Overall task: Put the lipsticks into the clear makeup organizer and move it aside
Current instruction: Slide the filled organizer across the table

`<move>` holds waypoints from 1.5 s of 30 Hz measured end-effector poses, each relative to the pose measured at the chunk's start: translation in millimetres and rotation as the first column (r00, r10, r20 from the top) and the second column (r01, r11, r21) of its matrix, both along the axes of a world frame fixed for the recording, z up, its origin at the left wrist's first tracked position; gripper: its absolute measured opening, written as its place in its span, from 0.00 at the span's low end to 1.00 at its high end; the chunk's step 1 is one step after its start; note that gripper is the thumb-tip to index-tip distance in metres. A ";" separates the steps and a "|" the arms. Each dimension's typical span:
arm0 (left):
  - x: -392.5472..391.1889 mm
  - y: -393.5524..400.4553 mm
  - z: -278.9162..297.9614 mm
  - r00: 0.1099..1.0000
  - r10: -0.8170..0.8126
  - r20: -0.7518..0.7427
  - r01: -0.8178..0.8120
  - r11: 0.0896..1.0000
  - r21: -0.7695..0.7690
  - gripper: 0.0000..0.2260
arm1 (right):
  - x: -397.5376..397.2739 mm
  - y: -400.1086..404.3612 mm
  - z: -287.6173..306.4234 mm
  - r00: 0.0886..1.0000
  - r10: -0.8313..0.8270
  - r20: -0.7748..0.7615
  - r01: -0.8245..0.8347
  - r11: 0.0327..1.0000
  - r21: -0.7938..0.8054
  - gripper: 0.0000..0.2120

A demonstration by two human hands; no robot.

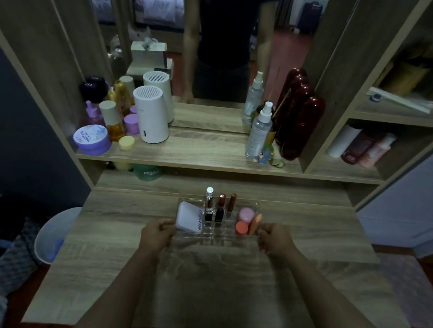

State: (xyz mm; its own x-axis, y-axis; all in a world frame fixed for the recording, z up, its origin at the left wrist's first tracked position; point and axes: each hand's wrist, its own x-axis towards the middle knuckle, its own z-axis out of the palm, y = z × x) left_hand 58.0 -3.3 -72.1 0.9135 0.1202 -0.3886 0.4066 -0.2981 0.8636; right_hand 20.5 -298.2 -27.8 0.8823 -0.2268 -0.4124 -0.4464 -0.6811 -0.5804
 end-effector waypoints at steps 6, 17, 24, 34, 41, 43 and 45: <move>-0.2 -0.8 2.8 0.999 0.017 0.039 -0.017 1.000 0.017 0.12 | -3.4 8.3 9.0 0.998 -0.038 0.052 0.039 0.999 -0.006 0.20; -3.8 -25.1 14.6 0.991 -0.093 0.094 0.085 0.993 0.083 0.06 | -1.1 -6.5 3.2 0.996 -0.067 0.051 0.073 0.991 -0.115 0.12; -4.7 -62.8 13.3 0.984 -0.148 0.103 0.136 0.984 0.114 0.08 | -7.6 -43.9 8.3 0.994 -0.099 0.048 0.105 0.983 -0.153 0.10; -9.9 -139.5 14.5 0.975 -0.198 0.102 0.179 0.968 0.178 0.07 | -20.9 -113.0 14.2 0.989 -0.141 0.044 0.147 0.972 -0.182 0.07; -16.2 -186.5 13.7 0.966 -0.230 0.115 0.201 0.955 0.219 0.09 | -29.6 -156.3 16.1 0.985 -0.166 0.052 0.174 0.960 -0.220 0.08; -20.1 -198.9 14.9 0.960 -0.249 0.125 0.220 0.953 0.210 0.08 | -32.6 -167.7 16.7 0.980 -0.188 0.063 0.197 0.959 -0.206 0.09; -24.5 -210.0 16.0 0.961 -0.247 0.126 0.221 0.956 0.191 0.07 | -34.8 -177.9 17.3 0.974 -0.205 0.094 0.220 0.954 -0.201 0.09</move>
